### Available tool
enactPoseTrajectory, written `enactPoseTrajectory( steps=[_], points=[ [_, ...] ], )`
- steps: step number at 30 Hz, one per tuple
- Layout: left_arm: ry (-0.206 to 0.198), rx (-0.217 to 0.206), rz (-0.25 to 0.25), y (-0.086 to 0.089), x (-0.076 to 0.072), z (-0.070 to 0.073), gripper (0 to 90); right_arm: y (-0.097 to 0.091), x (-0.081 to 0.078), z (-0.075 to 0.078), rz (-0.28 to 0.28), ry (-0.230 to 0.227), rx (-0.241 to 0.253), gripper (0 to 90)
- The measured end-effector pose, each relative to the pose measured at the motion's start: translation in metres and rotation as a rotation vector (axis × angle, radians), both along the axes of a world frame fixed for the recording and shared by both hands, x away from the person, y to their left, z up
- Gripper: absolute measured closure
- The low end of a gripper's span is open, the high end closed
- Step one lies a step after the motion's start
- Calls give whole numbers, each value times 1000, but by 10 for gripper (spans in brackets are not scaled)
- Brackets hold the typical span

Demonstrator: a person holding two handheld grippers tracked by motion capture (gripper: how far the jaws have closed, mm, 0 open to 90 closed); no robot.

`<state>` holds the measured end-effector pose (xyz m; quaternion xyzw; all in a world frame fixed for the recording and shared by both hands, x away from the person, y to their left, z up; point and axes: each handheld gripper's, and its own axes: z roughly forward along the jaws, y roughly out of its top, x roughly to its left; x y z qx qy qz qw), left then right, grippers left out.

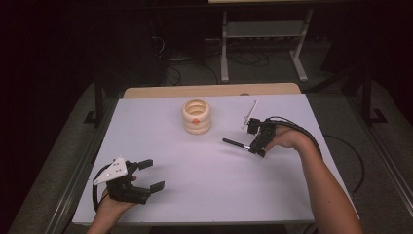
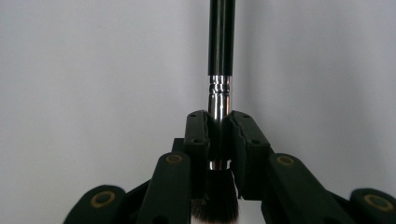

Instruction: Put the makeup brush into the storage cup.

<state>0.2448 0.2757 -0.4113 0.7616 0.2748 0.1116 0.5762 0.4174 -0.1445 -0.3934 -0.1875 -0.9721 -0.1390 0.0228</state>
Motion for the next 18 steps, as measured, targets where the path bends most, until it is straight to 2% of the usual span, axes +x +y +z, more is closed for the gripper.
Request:
enactPoseTrajectory(
  steps=[10, 12, 17, 18],
  points=[
    [-1, 4, -9, 0, 0, 0, 100, -3, -21, 9, 16, -34, 35, 769],
    [-6, 14, -14, 0, 0, 0, 100, -2, -26, 10, 18, -39, 37, 769],
    [-5, 8, -17, -1, 0, 0, 99, -1, -35, 12, 35, -54, 43, 769],
    [0, 7, -17, -2, 1, -1, 99, 0, -42, 14, 46, -62, 53, 769]
  ],
)
